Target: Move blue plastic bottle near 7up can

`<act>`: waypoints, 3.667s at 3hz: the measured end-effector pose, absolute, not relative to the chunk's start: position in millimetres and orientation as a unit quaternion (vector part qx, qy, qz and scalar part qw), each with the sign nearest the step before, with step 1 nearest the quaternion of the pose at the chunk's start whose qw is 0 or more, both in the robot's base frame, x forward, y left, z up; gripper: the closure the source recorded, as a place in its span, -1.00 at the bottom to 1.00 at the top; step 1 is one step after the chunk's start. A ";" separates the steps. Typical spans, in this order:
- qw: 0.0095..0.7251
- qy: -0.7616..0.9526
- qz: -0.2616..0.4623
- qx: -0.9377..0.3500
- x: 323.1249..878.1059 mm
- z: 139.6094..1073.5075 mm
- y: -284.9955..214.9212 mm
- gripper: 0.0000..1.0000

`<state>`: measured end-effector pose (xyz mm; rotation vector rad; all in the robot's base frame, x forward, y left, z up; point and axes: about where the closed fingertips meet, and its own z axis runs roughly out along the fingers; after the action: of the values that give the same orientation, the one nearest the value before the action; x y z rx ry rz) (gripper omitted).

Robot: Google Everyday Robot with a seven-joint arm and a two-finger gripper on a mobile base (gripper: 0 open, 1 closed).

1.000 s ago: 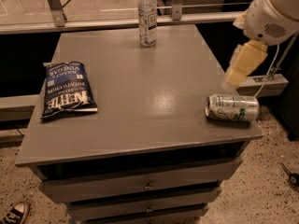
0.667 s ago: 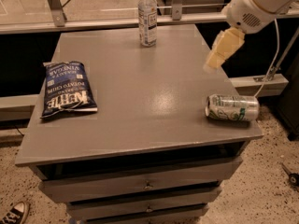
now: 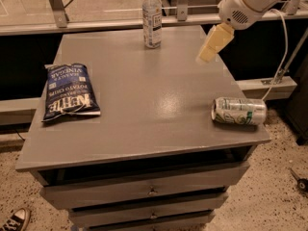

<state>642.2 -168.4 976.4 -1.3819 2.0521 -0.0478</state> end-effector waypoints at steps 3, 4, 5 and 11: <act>0.423 0.784 0.014 -0.454 730.3 949.5 -160.2 -1.00; 0.451 0.782 0.030 -0.429 758.3 946.0 -152.6 -1.00; 0.468 0.780 0.063 -0.411 782.1 941.3 -129.0 -1.00; 0.554 0.742 0.144 -0.349 894.0 904.2 -6.0 -0.22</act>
Offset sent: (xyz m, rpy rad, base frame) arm 0.1035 0.0059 -0.0259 0.2388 -0.1651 -0.1059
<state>894.0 -6.0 904.2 -0.8255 1.7538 0.3414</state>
